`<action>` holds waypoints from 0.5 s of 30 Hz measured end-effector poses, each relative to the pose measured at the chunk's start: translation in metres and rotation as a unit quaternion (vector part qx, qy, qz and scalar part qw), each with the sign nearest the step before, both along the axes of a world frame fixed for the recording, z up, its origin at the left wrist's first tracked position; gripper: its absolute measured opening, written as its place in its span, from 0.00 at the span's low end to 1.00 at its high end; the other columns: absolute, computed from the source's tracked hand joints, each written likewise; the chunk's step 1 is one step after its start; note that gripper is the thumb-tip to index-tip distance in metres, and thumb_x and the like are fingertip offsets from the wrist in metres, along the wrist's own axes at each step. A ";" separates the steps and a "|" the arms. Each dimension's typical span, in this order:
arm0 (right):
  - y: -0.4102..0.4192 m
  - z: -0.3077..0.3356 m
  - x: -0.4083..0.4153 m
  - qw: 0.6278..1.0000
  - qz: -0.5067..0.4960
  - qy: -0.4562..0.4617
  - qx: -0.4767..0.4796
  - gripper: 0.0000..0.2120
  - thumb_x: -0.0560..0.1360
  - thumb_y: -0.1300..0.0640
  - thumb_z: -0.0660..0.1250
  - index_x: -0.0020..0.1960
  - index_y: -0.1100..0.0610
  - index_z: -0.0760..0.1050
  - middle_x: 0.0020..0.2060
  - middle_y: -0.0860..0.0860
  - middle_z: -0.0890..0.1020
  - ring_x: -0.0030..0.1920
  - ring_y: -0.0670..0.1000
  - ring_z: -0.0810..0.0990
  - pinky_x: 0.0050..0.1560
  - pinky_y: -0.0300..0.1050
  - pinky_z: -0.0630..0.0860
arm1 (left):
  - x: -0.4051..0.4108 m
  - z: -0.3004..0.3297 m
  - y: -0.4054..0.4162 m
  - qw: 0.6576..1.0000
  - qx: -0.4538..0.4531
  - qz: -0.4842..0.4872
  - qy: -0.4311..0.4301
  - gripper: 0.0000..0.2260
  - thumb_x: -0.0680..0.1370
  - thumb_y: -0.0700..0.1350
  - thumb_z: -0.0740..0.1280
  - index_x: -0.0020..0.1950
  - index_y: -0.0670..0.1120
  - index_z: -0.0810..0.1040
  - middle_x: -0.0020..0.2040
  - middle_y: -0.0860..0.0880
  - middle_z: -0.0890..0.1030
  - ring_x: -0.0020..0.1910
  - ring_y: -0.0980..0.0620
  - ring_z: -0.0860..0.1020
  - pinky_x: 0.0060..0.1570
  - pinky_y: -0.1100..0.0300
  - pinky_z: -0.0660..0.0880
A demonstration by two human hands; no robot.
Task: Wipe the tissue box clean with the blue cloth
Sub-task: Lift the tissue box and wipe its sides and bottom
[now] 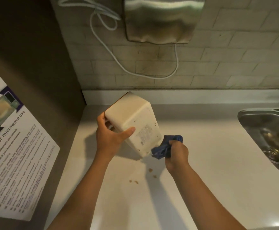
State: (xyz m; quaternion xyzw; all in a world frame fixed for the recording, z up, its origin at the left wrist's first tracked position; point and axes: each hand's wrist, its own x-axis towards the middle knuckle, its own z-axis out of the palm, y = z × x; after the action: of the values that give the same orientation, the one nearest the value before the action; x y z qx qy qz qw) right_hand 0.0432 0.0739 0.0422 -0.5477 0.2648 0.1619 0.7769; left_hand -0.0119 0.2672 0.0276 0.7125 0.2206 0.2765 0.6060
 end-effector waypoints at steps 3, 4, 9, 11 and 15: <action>0.017 0.004 0.002 1.000 0.004 0.011 0.028 0.07 0.75 0.71 0.57 0.43 0.62 0.71 0.41 0.57 0.77 0.39 0.56 0.77 0.40 0.48 0.76 | -0.006 0.005 -0.011 1.000 0.020 0.003 -0.024 0.45 0.56 0.61 0.81 0.68 0.58 0.64 0.63 0.61 0.75 0.62 0.59 0.77 0.56 0.54 0.81; 0.022 0.006 0.003 1.000 0.005 -0.001 0.024 0.06 0.75 0.71 0.57 0.43 0.63 0.70 0.41 0.57 0.77 0.39 0.57 0.76 0.38 0.48 0.75 | -0.007 0.005 -0.013 0.999 0.035 0.004 -0.029 0.45 0.56 0.61 0.81 0.68 0.58 0.63 0.63 0.61 0.75 0.62 0.61 0.77 0.55 0.57 0.81; 0.035 0.028 -0.002 0.997 -0.002 -0.081 0.001 0.07 0.68 0.72 0.55 0.44 0.68 0.69 0.37 0.55 0.74 0.39 0.54 0.71 0.37 0.47 0.70 | -0.012 0.006 -0.020 0.993 0.109 0.004 -0.037 0.47 0.57 0.61 0.82 0.69 0.57 0.62 0.65 0.57 0.73 0.64 0.60 0.75 0.56 0.64 0.78; 0.035 0.041 -0.009 0.994 -0.002 -0.109 0.017 0.10 0.68 0.72 0.57 0.41 0.61 0.74 0.37 0.55 0.75 0.40 0.55 0.72 0.38 0.48 0.71 | -0.012 0.009 -0.022 0.992 0.118 0.005 -0.038 0.47 0.58 0.64 0.83 0.69 0.59 0.61 0.65 0.59 0.72 0.64 0.62 0.75 0.55 0.68 0.76; 0.032 0.063 -0.023 0.983 0.013 -0.178 0.049 0.19 0.72 0.71 0.58 0.51 0.55 0.81 0.44 0.53 0.84 0.45 0.53 0.82 0.47 0.49 0.78 | -0.012 0.015 -0.024 0.991 0.123 0.006 -0.051 0.47 0.58 0.61 0.82 0.69 0.58 0.60 0.63 0.62 0.71 0.63 0.67 0.73 0.52 0.75 0.74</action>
State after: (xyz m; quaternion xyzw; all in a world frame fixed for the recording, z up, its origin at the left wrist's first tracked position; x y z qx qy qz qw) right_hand 0.0203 0.1060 0.1055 -0.5322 0.1068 0.0846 0.8356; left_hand -0.0240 0.2430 0.0427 0.7654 0.1577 0.3411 0.5225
